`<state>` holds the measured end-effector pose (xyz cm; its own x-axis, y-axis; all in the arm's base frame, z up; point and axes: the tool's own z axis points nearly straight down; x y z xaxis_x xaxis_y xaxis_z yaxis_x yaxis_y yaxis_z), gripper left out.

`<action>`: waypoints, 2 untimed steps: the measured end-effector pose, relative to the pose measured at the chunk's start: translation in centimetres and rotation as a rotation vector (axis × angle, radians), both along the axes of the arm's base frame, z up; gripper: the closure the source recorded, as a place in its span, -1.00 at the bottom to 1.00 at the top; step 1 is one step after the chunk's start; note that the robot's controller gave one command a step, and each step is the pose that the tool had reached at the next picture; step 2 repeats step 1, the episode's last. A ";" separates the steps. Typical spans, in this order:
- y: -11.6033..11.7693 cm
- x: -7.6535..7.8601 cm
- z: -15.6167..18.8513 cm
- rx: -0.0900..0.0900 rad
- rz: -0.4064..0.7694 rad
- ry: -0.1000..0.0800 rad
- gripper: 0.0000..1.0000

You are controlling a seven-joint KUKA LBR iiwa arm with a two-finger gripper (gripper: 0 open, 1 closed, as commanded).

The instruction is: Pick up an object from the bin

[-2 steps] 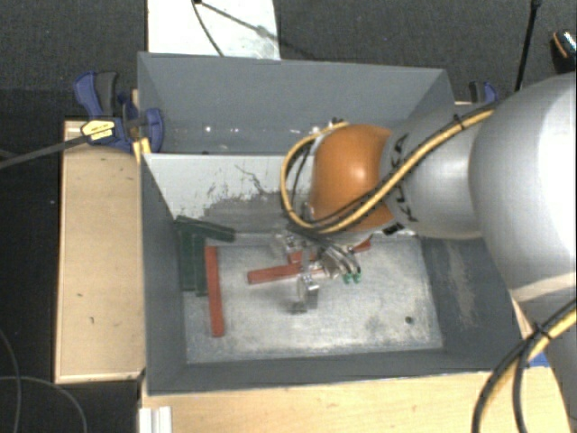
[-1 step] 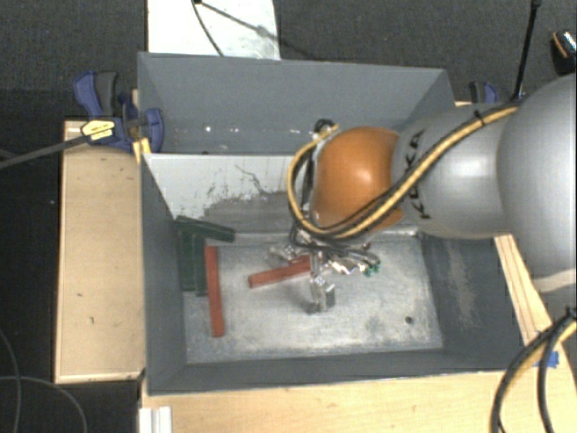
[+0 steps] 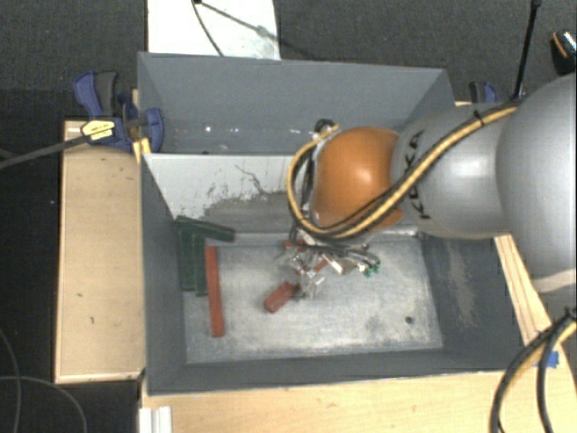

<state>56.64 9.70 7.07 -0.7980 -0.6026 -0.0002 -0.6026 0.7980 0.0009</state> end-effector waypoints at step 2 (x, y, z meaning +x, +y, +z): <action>2.4 0.0 15.2 0.002 0.062 -0.012 1.00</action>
Offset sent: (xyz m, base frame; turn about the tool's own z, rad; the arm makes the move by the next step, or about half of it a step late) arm -0.0019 0.0233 0.1470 -0.0663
